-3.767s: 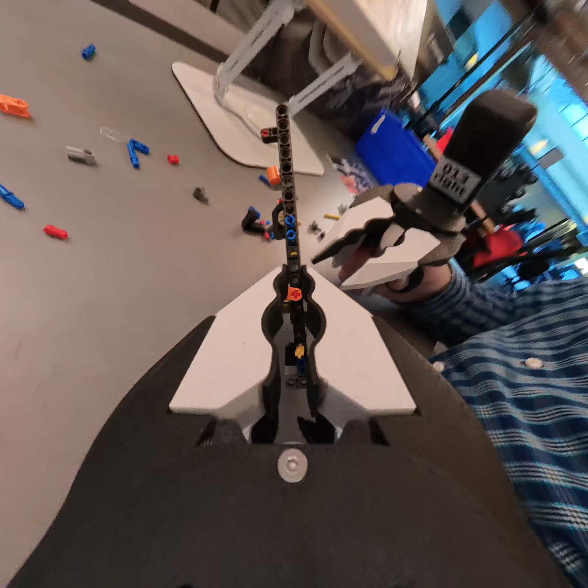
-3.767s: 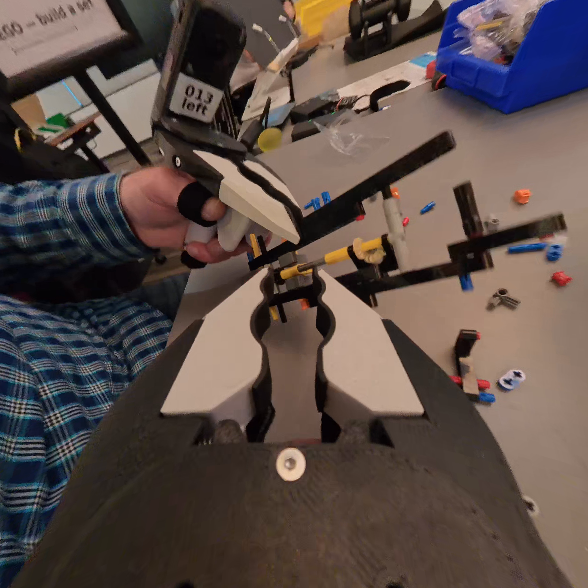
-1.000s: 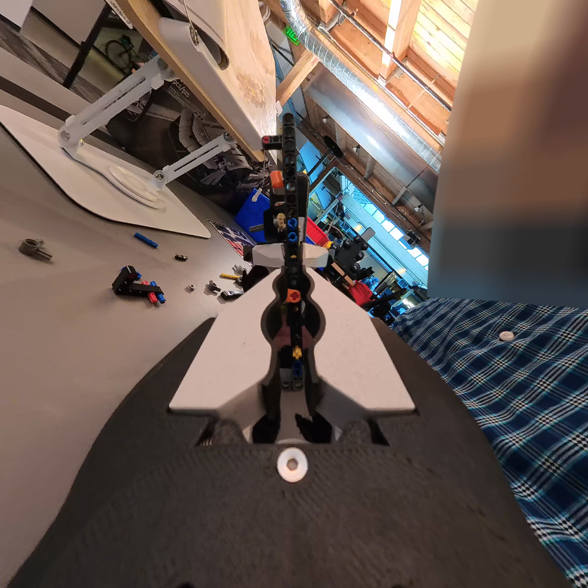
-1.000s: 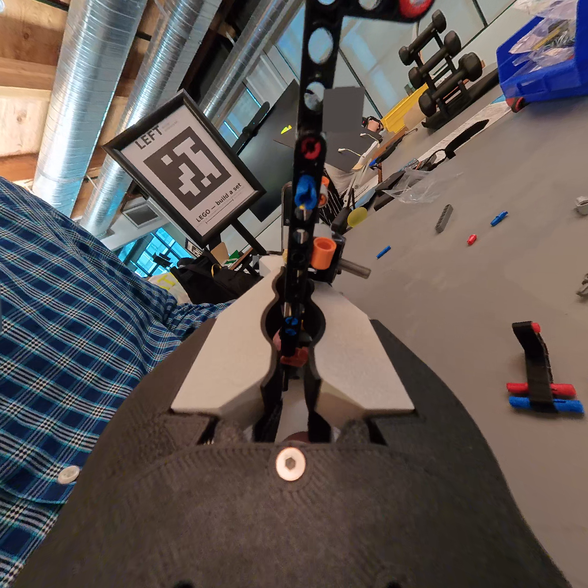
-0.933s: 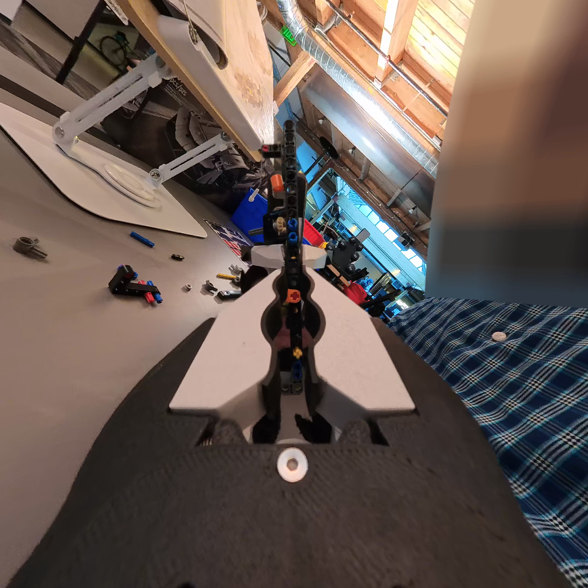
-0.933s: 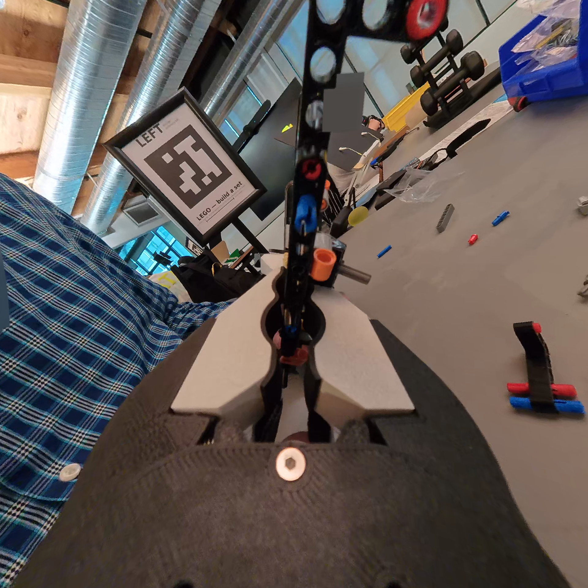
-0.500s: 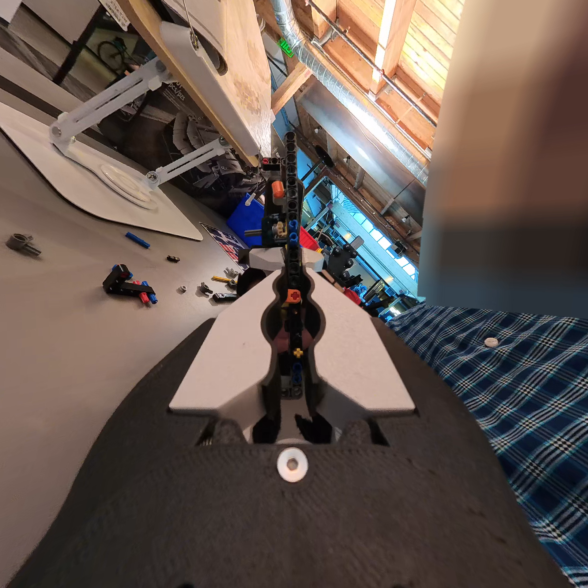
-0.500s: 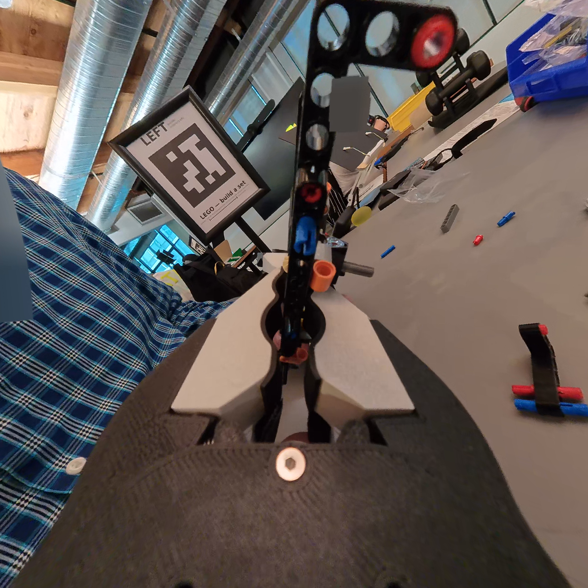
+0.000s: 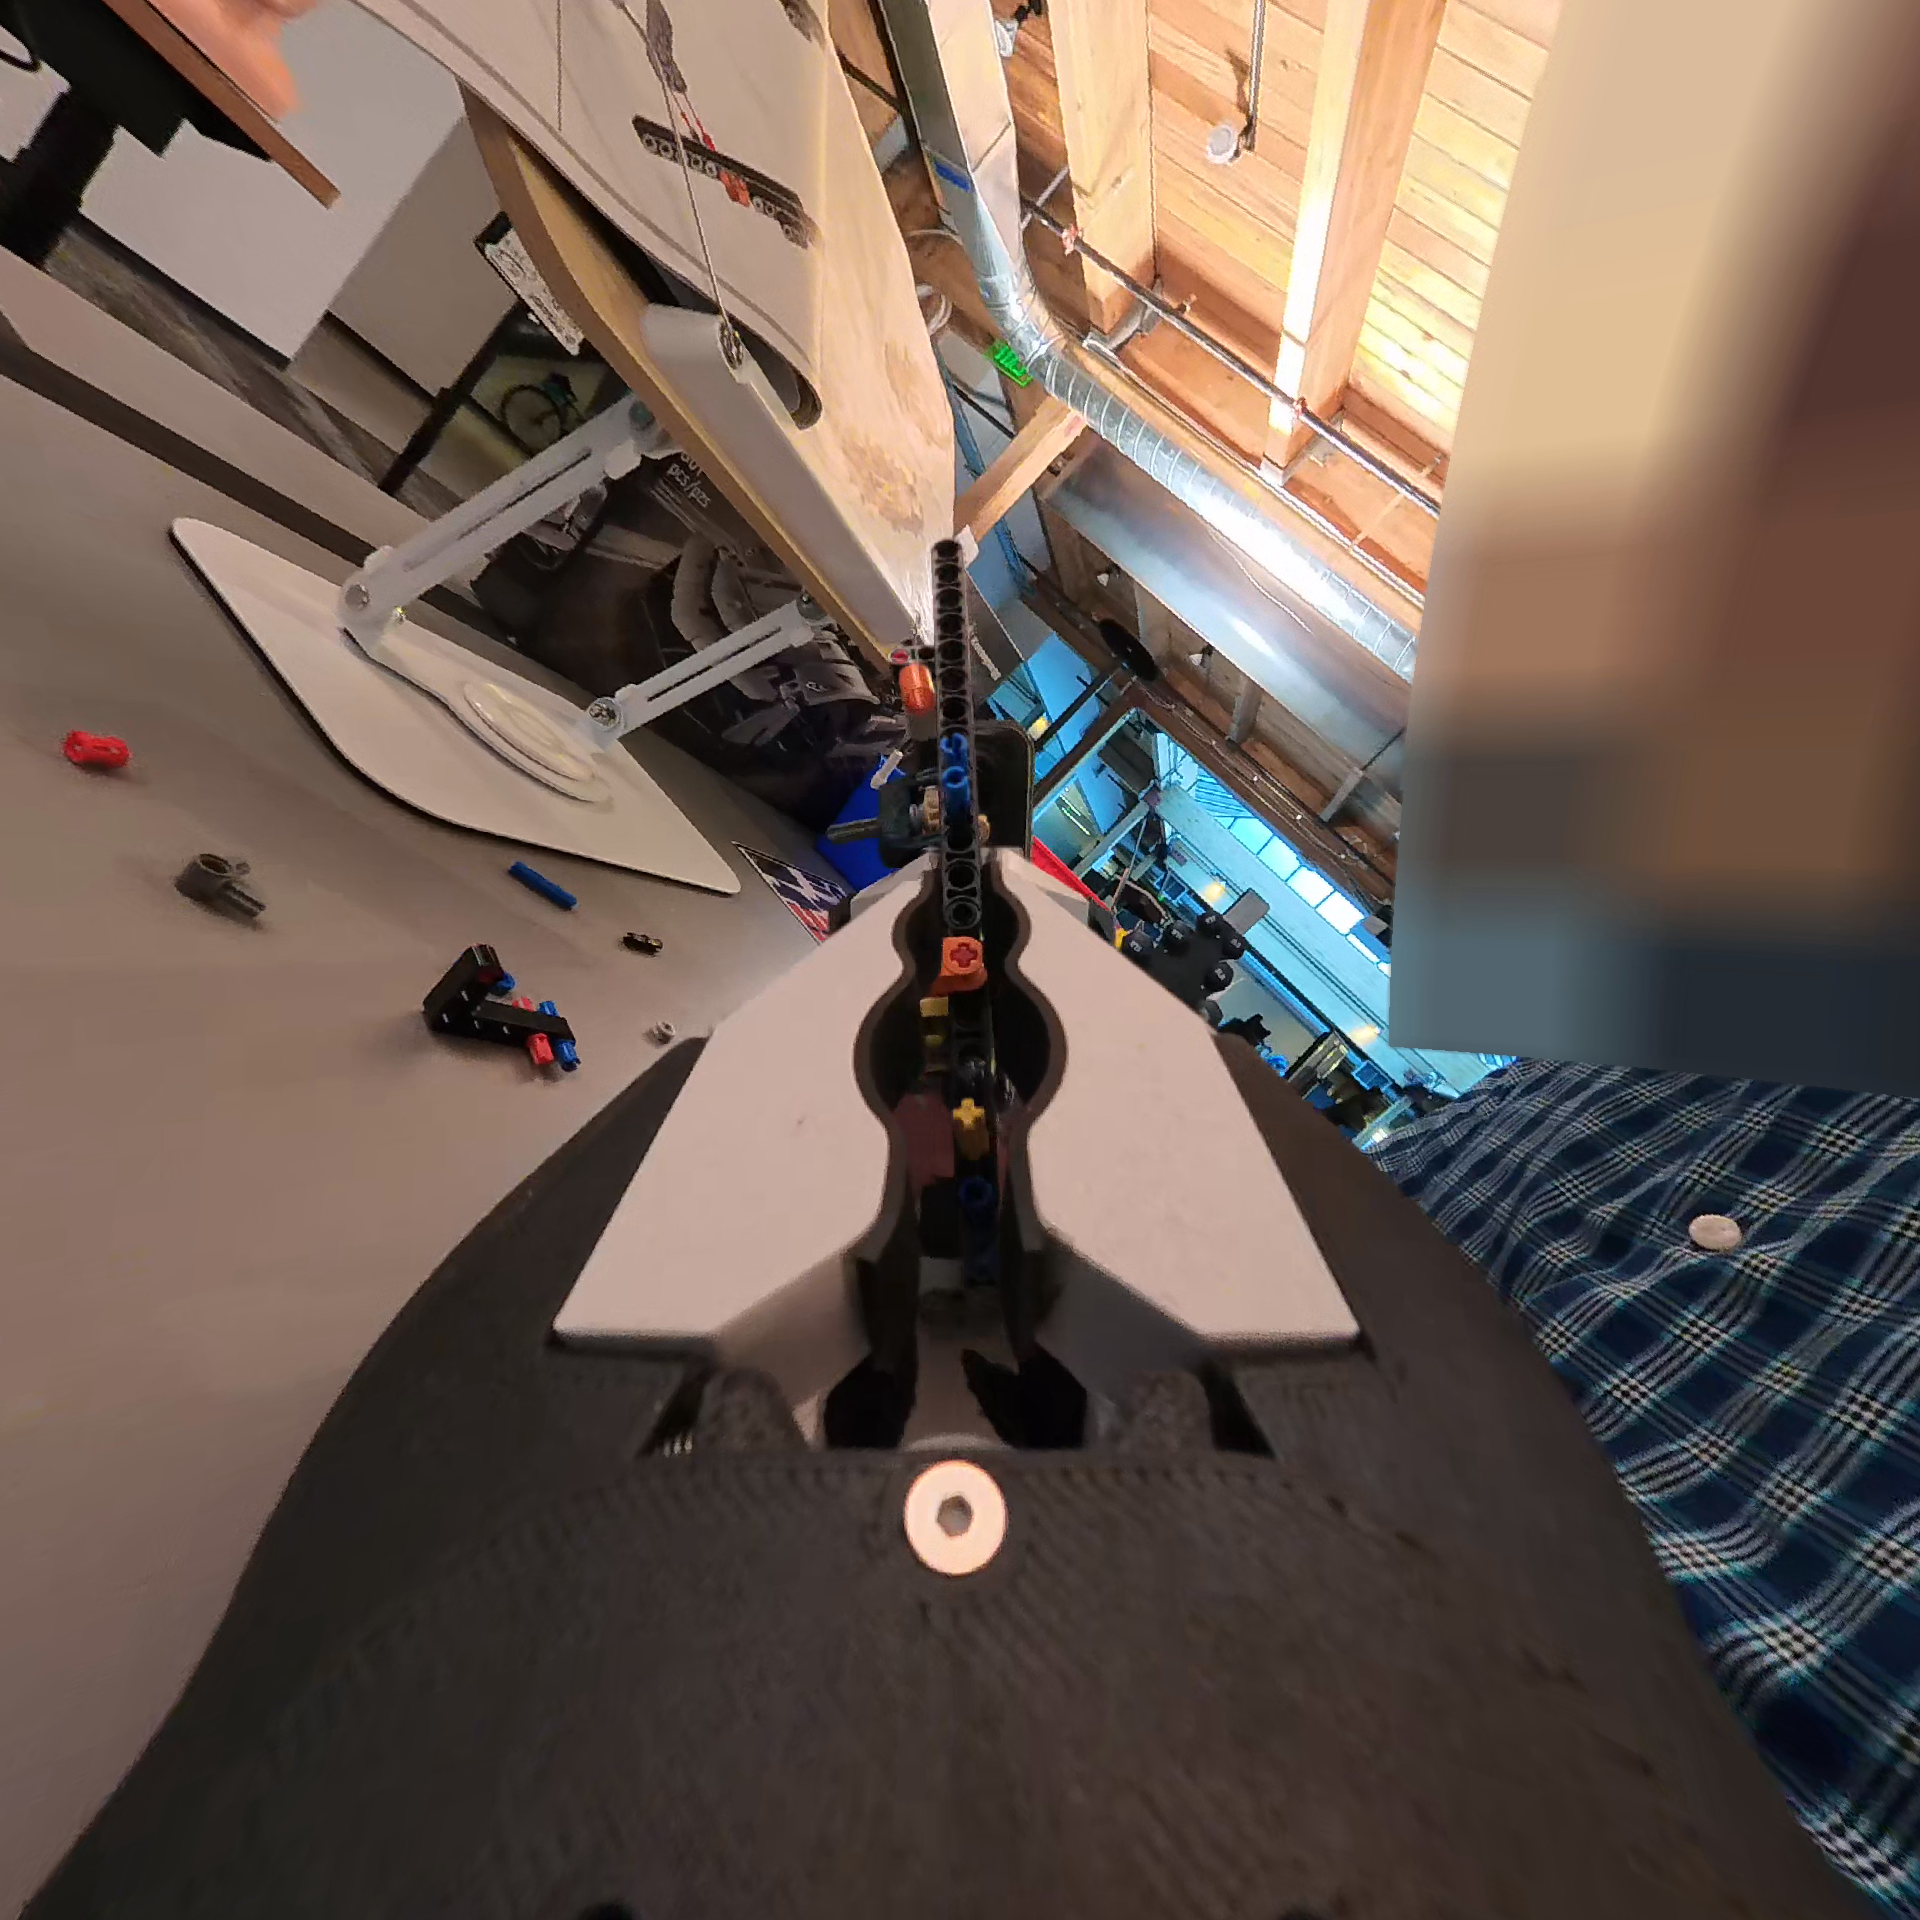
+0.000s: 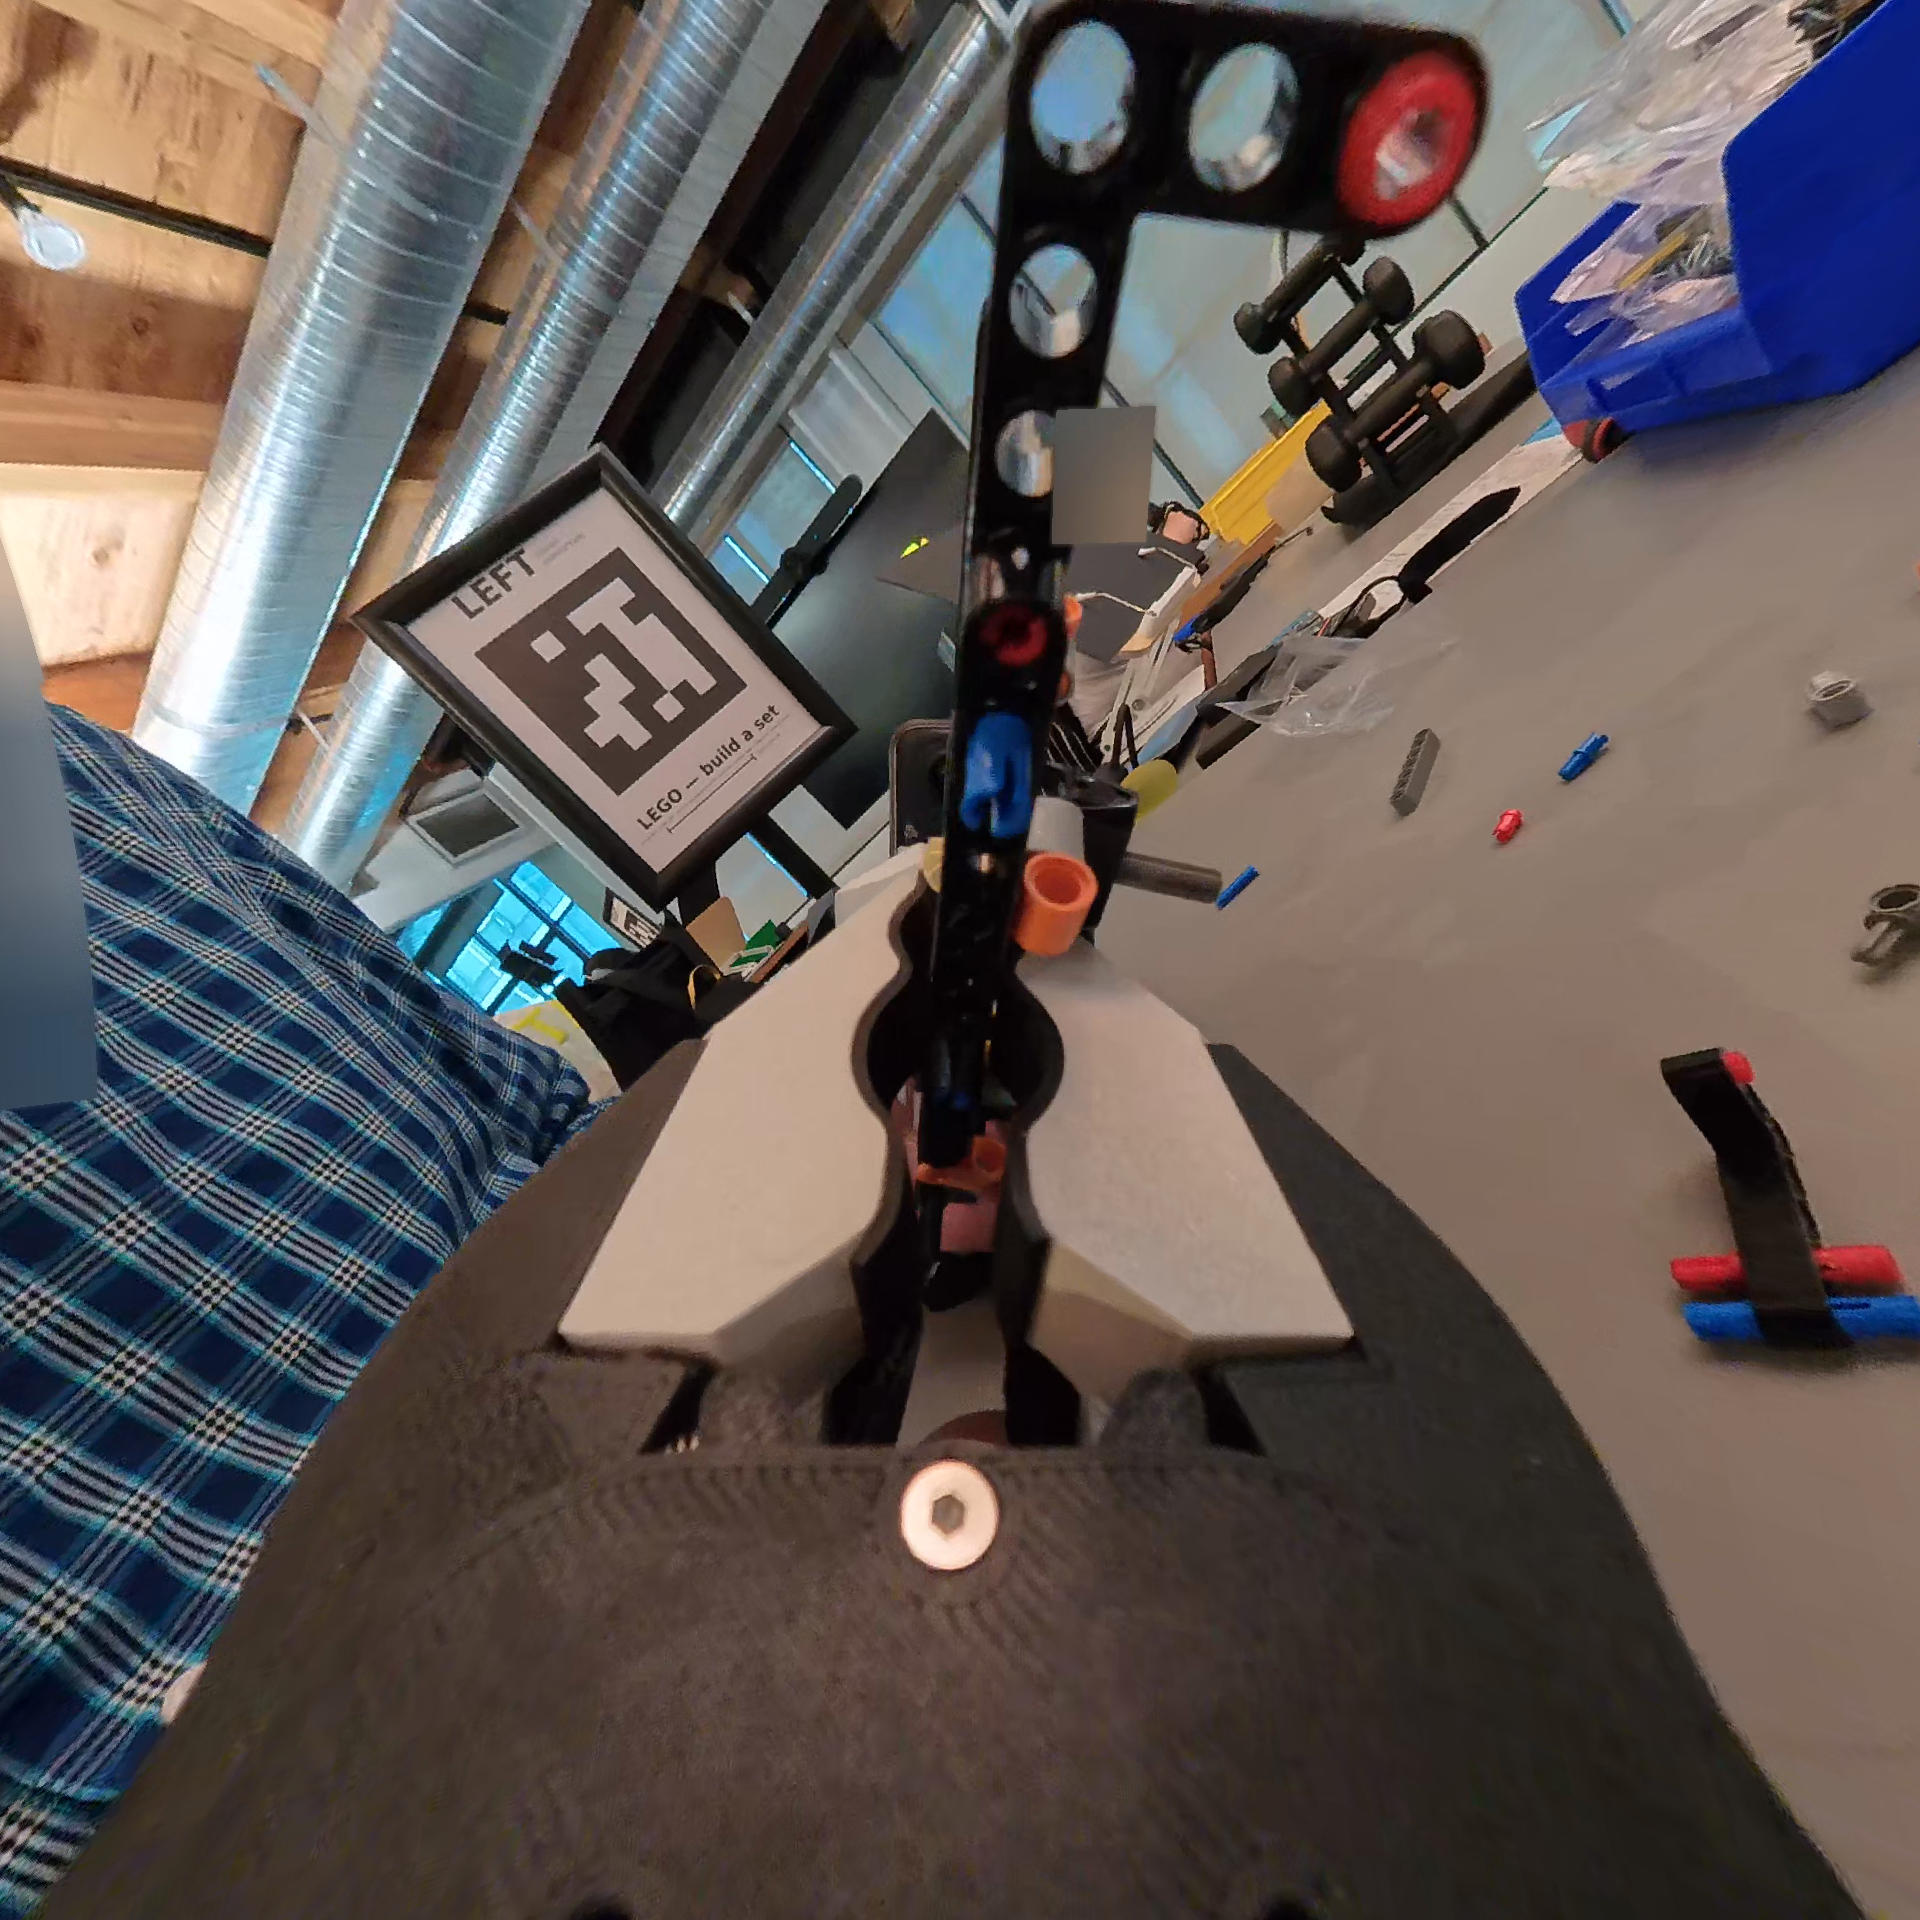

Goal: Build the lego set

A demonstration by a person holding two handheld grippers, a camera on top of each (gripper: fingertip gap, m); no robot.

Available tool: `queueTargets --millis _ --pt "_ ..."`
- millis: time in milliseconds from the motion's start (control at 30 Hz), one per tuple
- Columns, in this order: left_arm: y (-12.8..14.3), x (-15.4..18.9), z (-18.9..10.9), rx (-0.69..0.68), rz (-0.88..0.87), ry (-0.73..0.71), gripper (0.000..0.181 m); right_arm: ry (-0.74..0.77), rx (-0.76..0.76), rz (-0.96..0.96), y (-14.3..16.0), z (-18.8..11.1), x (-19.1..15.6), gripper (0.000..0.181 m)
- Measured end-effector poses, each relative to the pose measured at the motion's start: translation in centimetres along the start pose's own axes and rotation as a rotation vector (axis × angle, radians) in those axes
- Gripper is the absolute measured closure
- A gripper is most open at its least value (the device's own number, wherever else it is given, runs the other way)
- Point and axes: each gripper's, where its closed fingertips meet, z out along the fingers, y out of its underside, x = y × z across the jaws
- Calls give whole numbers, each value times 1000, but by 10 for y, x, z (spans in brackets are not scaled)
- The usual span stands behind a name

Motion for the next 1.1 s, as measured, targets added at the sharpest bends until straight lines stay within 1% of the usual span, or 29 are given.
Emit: queueTargets --millis 33,100,233,600,667,733,767,900,933,1100 --pt "-1 -1 0 11 -1 -5 177 6 8 -1 -1 0 1 177" --pt "-3 -2 1 35 -35 5 177 14 23 -2 -2 1 2 177" --pt "-6 -2 1 61 -48 8 177 24 42 -4 -3 1 2 176" --pt "-6 -1 0 61 -50 20 177 14 39 -8 -3 1 1 177" --pt "-6 0 1 44 -94 54 176 13 42 -3 -3 1 1 177" --pt "-6 -1 2 35 -28 16 174 15 40 9 -3 1 2 177" --pt "-3 -2 4 2 -6 -5 168 11 33 9 -2 1 2 177" --pt "-2 -3 4 -27 38 -7 170 17 27 17 -2 1 3 177" --pt "-2 -4 4 -24 49 -12 175 17 28 20 -2 1 4 177" --pt "-4 -4 3 -1 35 -9 176 23 25 18 -2 2 4 177"
